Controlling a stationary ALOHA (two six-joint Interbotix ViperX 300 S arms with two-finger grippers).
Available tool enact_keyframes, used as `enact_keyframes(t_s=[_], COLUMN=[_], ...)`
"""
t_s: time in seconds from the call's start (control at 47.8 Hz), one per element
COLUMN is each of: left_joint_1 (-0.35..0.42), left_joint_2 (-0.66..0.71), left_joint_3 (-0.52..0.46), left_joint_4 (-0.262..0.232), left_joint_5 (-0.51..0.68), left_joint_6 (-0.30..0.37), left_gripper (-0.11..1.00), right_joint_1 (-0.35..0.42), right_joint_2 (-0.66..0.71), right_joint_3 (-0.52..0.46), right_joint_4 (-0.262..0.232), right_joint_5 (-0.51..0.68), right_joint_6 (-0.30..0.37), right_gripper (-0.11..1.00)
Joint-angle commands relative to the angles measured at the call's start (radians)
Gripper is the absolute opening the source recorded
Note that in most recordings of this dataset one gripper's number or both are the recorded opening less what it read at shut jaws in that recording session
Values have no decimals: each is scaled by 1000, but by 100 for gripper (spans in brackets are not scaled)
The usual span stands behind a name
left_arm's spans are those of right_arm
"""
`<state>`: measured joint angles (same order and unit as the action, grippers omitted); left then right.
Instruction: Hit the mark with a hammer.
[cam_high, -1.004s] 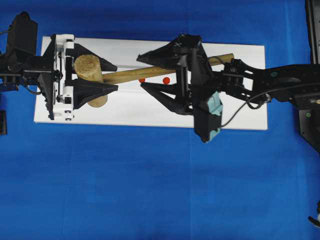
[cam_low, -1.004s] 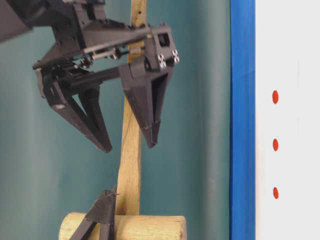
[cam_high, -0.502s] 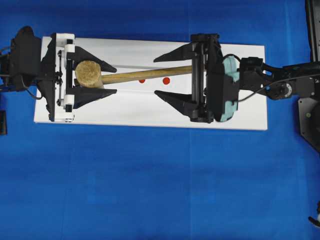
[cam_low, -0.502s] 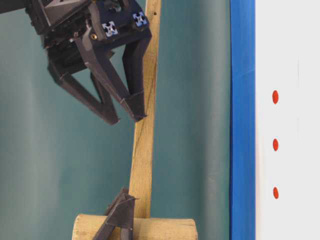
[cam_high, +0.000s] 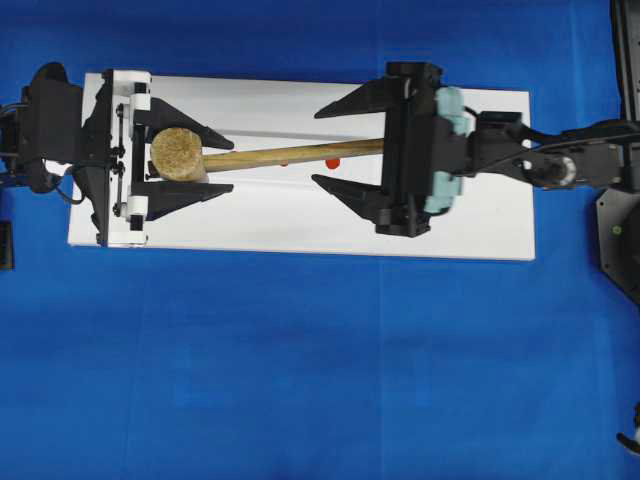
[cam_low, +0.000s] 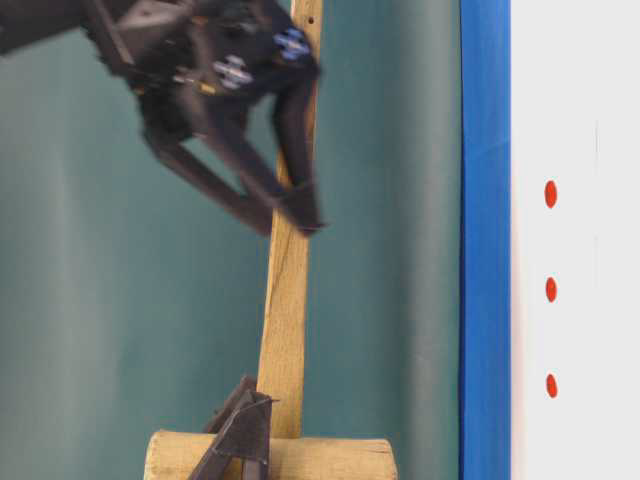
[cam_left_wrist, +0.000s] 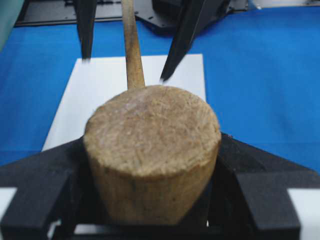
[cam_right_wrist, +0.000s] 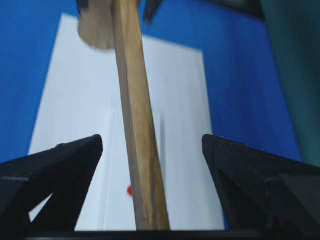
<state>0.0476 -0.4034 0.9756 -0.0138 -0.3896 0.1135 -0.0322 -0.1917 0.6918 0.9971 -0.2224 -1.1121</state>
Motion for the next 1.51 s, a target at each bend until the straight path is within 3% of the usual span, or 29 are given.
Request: enact_keyframes(t_s=[0.0, 0.188, 0.251, 0.335, 0.481, 0.586, 1.087, 1.213, 1.276, 1.485], left_joint_1=[-3, -6, -8, -11, -12, -12, -12, -12, -12, 0], left_joint_2=[-21, -28, -28, -28, -26, -26, -26, -26, -28, -61], left_joint_3=[-21, -21, -21, -23, -23, -23, -21, -20, -18, 6], left_joint_4=[2, 2, 2, 2, 2, 2, 2, 2, 2, 2], left_joint_5=[-6, -6, -6, -6, -8, -6, -5, -5, -5, 20], left_joint_6=[2, 0, 0, 0, 3, 9, 0, 0, 2, 2], left_gripper=[43, 43, 43, 43, 43, 43, 44, 78, 89, 84], right_joint_1=[-3, -3, -3, -3, -3, -5, -3, -3, -3, -3], right_joint_2=[3, 5, 5, 5, 5, 5, 5, 5, 5, -3], right_joint_3=[-11, -9, -9, -9, -11, -12, -11, -11, -11, -3], right_joint_4=[9, 11, 9, 9, 9, 9, 11, 20, 28, 52], right_joint_5=[9, 21, 21, 32, 51, 52, 77, 89, 94, 104], right_joint_6=[2, -2, -5, -8, -8, -3, 8, 8, 8, 8], right_gripper=[96, 94, 87, 67, 23, 4, 3, 2, 2, 2])
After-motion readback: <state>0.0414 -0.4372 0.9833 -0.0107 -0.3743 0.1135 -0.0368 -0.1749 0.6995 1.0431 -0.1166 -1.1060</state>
